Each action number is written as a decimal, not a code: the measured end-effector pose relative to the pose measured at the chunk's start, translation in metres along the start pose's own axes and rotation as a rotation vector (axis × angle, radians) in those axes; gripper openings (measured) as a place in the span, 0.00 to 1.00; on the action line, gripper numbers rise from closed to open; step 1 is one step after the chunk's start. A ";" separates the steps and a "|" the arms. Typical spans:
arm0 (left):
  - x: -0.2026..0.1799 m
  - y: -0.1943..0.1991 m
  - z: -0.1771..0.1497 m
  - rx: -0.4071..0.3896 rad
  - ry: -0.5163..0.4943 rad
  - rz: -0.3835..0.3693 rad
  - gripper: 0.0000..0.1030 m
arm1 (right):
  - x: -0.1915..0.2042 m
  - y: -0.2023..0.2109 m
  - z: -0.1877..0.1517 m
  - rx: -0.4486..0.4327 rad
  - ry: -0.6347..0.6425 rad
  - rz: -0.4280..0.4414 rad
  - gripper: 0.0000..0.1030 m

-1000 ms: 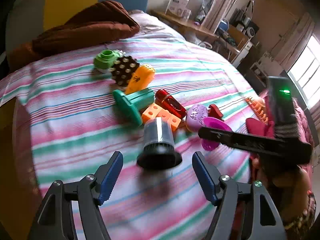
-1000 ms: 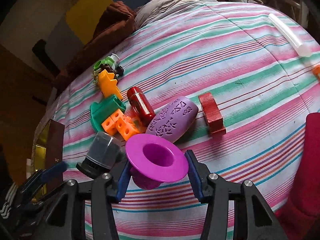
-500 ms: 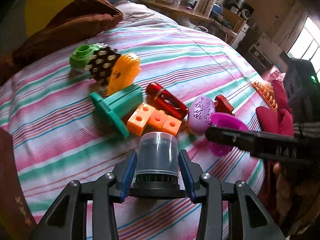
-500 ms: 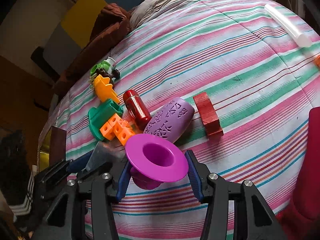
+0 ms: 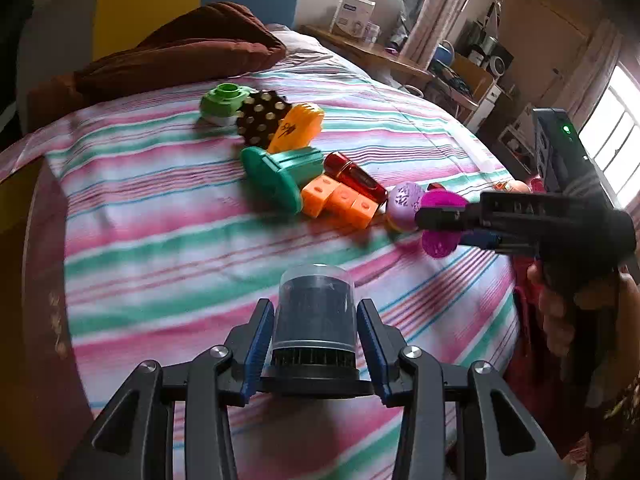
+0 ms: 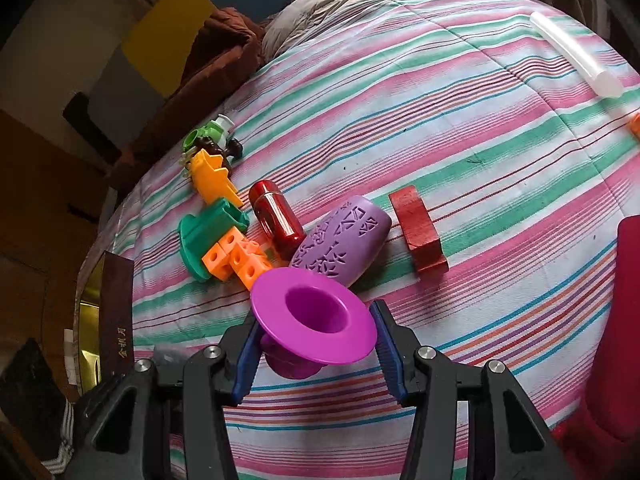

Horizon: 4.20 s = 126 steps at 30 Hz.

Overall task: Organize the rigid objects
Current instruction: 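Carry the black cylinder into the gold tray with the left gripper and release while the right holds the hat, then lower the magenta hat into the gold tray beside the cylinder and open the right gripper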

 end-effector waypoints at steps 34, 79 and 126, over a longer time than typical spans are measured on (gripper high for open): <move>0.024 0.074 0.025 -0.092 0.150 -0.091 0.42 | 0.003 -0.008 -0.005 0.025 0.003 0.025 0.50; 0.381 0.132 0.031 -0.297 0.639 0.488 0.44 | 0.023 0.003 0.004 -0.063 0.082 0.038 0.50; 0.255 0.177 -0.060 -0.366 0.470 0.446 0.44 | 0.246 -0.009 -0.034 -0.026 0.424 0.251 0.50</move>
Point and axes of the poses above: each gripper's, at about its wrist camera, not at the fingertips, and y roughly against the way its jaws point, x to its left, z to its top, the point moved 10 cm from there along -y, roughly the way its jaws point, and after that the axes turned 6 degrees about y, right-handed, at the moved point
